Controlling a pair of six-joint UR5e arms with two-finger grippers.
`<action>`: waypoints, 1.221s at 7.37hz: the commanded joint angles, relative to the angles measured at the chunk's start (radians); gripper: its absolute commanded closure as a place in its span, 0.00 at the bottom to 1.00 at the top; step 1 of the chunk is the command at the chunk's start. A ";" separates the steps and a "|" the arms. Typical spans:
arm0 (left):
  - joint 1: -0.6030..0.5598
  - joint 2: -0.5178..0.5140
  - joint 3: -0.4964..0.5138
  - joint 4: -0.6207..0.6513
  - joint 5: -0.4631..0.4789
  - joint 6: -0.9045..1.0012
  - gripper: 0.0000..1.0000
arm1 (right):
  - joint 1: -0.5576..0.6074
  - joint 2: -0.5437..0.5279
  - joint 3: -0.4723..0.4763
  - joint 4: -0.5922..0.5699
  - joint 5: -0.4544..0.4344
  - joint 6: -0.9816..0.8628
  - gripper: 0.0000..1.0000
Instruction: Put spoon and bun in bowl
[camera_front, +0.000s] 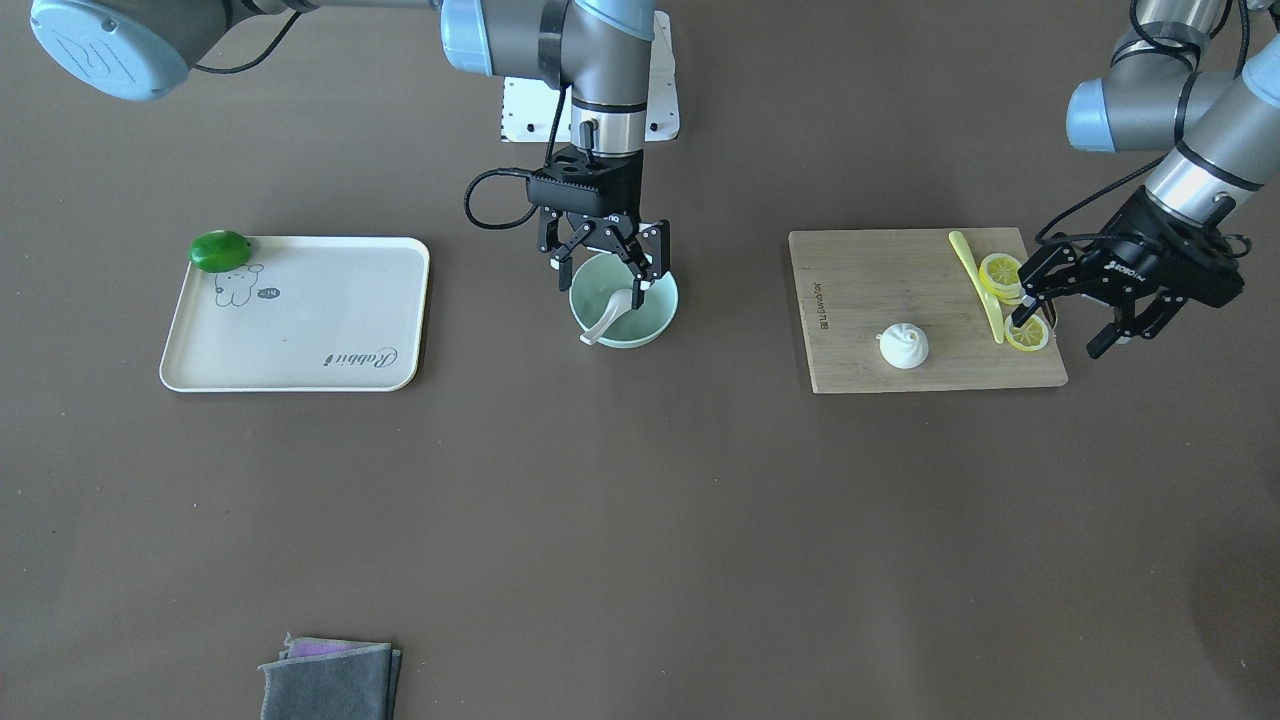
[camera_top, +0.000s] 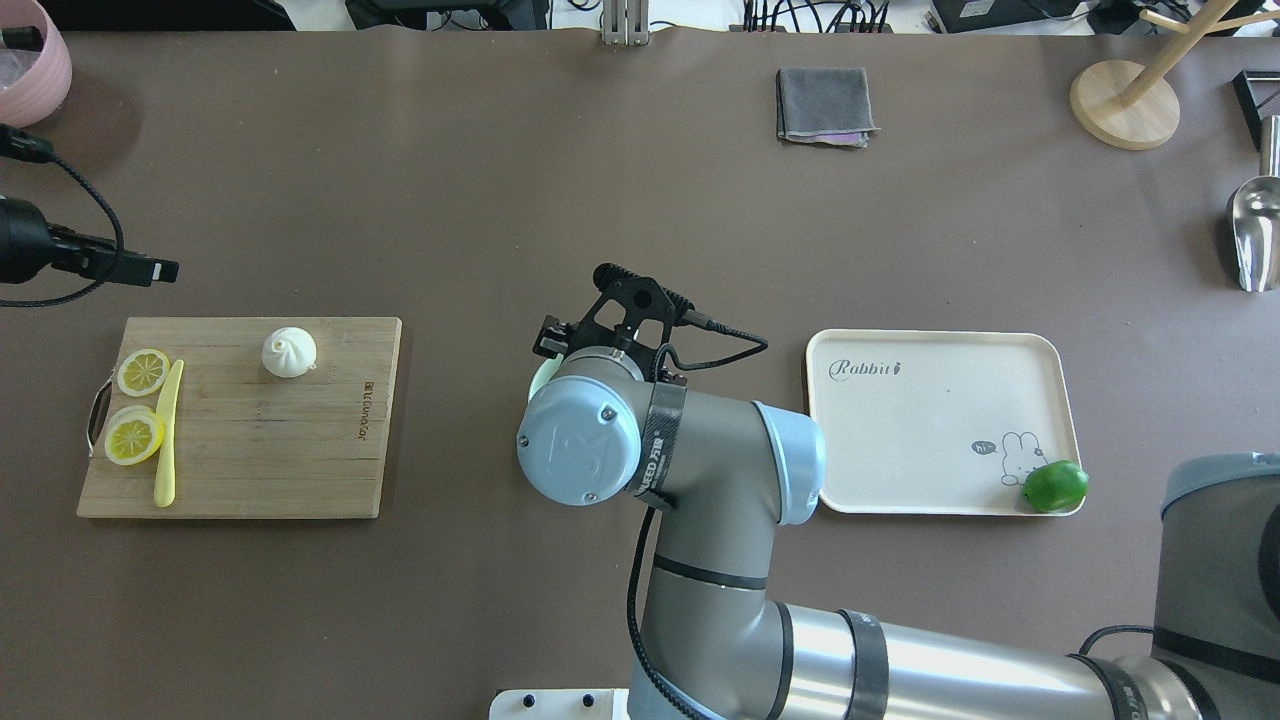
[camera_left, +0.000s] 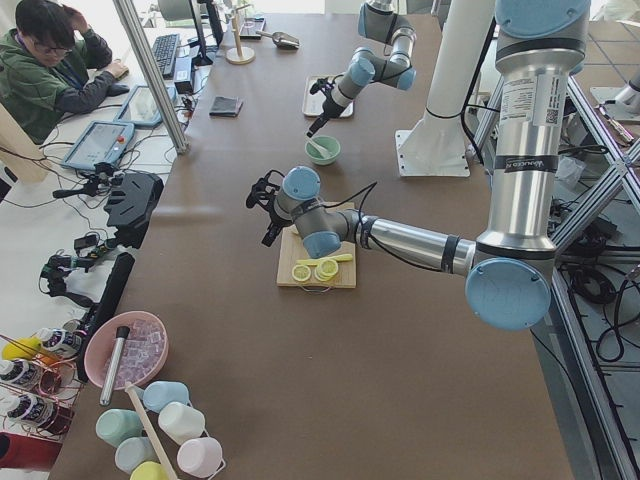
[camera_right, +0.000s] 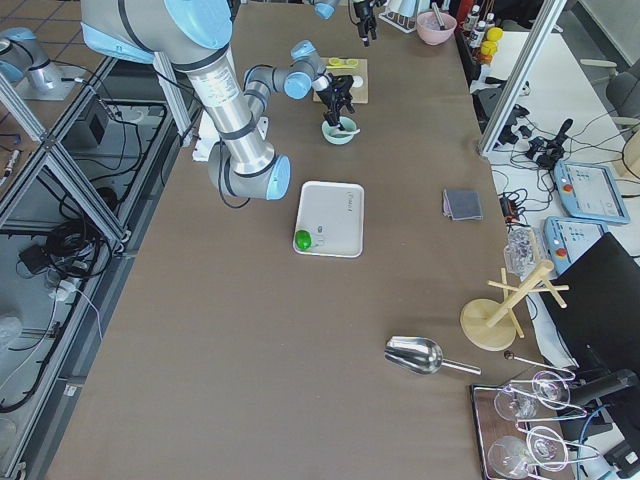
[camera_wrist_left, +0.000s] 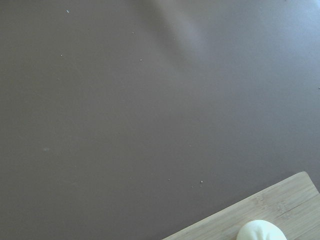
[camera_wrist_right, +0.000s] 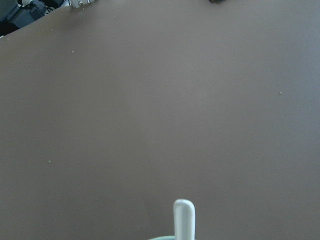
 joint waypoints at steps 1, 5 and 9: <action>0.129 -0.018 -0.032 0.005 0.145 -0.128 0.01 | 0.142 -0.093 0.134 0.001 0.185 -0.213 0.00; 0.353 -0.022 -0.015 0.011 0.445 -0.137 0.02 | 0.412 -0.302 0.279 0.013 0.545 -0.712 0.00; 0.399 -0.022 0.015 0.010 0.504 -0.136 0.38 | 0.422 -0.318 0.291 0.013 0.544 -0.716 0.00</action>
